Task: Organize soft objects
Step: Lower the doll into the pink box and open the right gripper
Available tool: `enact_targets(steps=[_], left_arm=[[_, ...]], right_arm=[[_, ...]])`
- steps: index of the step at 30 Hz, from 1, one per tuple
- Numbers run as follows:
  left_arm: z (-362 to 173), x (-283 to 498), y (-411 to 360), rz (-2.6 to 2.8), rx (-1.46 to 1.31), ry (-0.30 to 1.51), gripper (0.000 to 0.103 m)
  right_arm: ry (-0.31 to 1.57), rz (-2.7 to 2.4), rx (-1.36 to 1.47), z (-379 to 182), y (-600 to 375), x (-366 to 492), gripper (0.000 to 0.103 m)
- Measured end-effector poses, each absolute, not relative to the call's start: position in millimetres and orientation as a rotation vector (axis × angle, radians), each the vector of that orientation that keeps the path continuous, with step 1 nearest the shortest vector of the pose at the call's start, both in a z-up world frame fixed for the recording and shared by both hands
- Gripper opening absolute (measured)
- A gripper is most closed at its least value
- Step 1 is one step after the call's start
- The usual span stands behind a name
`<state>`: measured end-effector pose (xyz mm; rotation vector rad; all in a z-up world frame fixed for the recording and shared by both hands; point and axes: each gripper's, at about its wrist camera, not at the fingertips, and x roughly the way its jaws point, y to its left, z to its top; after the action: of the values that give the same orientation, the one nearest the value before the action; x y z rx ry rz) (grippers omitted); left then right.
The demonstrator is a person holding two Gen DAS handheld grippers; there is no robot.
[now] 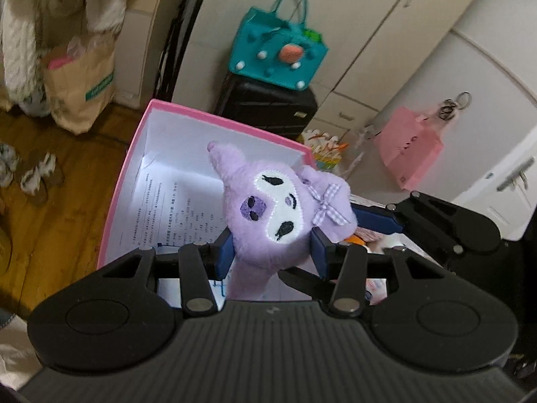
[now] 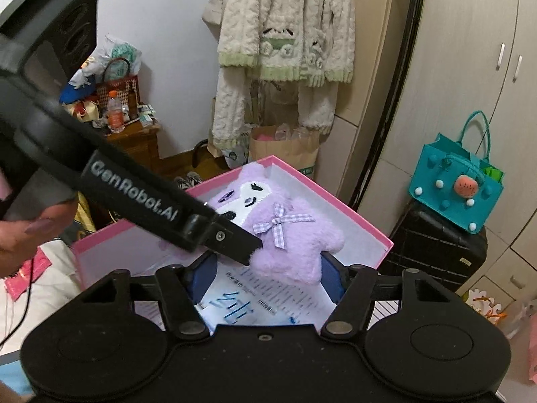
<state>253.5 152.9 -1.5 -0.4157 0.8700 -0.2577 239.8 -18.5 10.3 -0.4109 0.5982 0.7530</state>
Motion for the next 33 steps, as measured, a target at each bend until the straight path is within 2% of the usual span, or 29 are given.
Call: enact_targets(steps=[10,18,29,33], left_arm=[[-48,323,160,-0.169,-0.469,1.026,0.045],[-71,339,169,-0.161,-0.518,1.096,0.046],[-81,352,169,-0.146,-0.49,1.114,0.047],[-67,340,163,-0.147,-0.408,1.051,0.048]], right_arm=[[0.743,0.739,-0.412,-30,0,315,0.066],[0.815,0.76,-0.469,-48,11,335,0.066],[0.839,0.694,-0.525,-59,26,343,0.066],[0.832,0.677,-0.533,-57,23,341,0.065]])
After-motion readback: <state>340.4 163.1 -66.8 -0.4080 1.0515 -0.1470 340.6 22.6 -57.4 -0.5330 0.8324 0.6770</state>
